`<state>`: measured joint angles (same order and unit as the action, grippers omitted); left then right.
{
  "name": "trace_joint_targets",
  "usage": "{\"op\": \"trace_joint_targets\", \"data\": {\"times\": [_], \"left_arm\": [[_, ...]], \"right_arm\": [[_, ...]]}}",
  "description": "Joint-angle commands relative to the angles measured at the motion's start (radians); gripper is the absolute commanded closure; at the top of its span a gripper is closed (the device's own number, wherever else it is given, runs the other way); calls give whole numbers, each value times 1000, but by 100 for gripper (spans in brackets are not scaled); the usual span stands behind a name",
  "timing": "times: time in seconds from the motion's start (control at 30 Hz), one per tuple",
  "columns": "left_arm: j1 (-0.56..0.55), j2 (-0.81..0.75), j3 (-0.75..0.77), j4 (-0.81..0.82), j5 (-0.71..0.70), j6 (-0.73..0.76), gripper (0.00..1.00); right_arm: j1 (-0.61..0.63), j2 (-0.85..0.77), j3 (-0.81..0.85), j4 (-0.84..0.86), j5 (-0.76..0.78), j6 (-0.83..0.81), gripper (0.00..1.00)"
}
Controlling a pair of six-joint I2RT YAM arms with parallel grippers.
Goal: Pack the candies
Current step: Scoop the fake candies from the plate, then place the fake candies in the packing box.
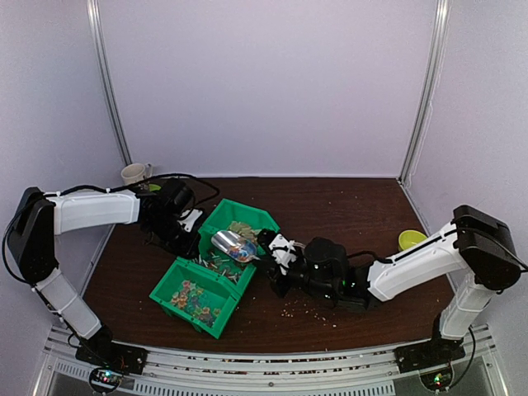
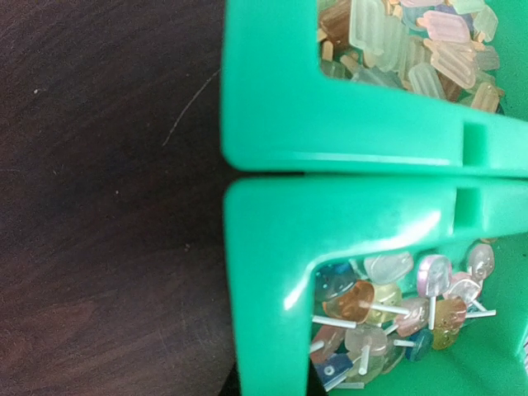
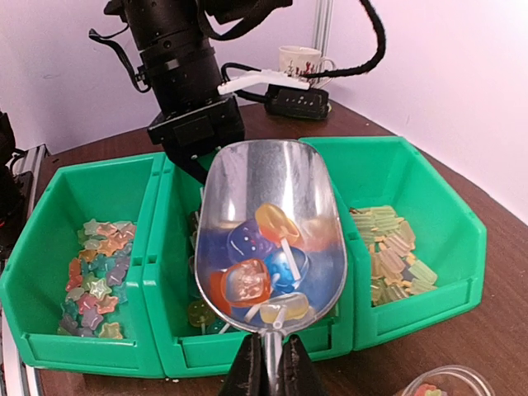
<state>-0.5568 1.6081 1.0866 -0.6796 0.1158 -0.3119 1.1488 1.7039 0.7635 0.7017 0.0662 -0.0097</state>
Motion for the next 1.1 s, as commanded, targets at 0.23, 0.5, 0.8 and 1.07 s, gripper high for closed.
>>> {"op": "trace_joint_targets", "data": {"times": [0.23,0.5,0.8,1.07], "left_arm": [[13,-59,67,72,47,-20,100],[18,-70,72,62,43,-18,100],[18,-64,76,56,47,-16,100],[18,-68,76,55,45,-16,100]], "right_arm": [[-67,-303,-62,-265,155,-39,100],[-111,-460,-67,-627,225,34,100],[-111,-508,28,-973,247,96,100],[-110,-437,135,-1180,250,108,100]]}}
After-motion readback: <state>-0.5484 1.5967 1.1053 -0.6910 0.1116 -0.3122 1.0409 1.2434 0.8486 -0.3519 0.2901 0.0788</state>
